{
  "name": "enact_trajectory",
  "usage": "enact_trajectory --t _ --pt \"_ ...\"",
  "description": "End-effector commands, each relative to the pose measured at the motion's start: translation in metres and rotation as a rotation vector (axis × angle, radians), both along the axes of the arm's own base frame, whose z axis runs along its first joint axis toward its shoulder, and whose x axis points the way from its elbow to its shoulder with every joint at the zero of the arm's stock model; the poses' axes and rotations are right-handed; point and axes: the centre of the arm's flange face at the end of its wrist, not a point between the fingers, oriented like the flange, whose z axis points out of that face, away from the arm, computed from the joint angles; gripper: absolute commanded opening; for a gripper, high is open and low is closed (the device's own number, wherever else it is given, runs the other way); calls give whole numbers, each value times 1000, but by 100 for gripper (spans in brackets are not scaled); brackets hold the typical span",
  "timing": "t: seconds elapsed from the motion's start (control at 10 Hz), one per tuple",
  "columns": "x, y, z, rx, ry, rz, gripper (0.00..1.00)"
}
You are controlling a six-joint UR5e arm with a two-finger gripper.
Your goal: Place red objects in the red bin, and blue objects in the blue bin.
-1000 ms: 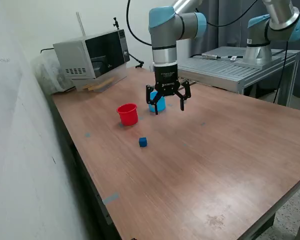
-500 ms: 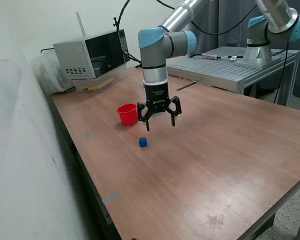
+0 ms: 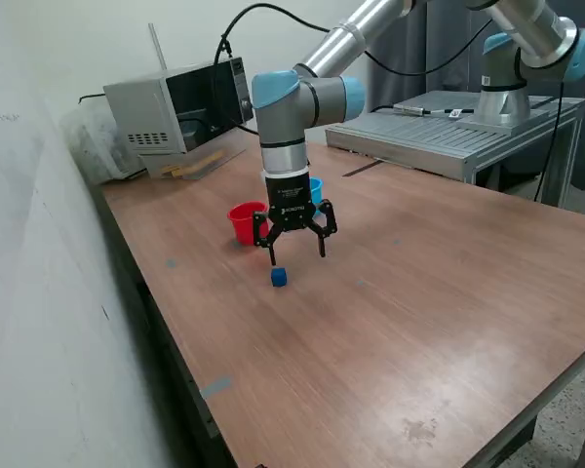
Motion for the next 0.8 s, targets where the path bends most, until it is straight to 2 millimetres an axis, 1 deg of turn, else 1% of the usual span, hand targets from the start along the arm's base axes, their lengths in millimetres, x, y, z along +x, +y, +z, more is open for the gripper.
enact_trajectory --t 0.0,0.2,0.3,0.4,0.5,0.6,0.7 --pt "-8 13 -4 -17 -5 -143 100" --pt "-8 14 -4 -21 -9 -186 100" --pt "-13 14 -5 -30 -5 -219 100" --pt "-18 13 -19 -28 -13 -238 100" --pt "-19 14 -26 -26 -19 -241 100" --pt "-25 15 -24 -26 -5 -243 100" --pt "-31 18 -30 -25 1 -250 100"
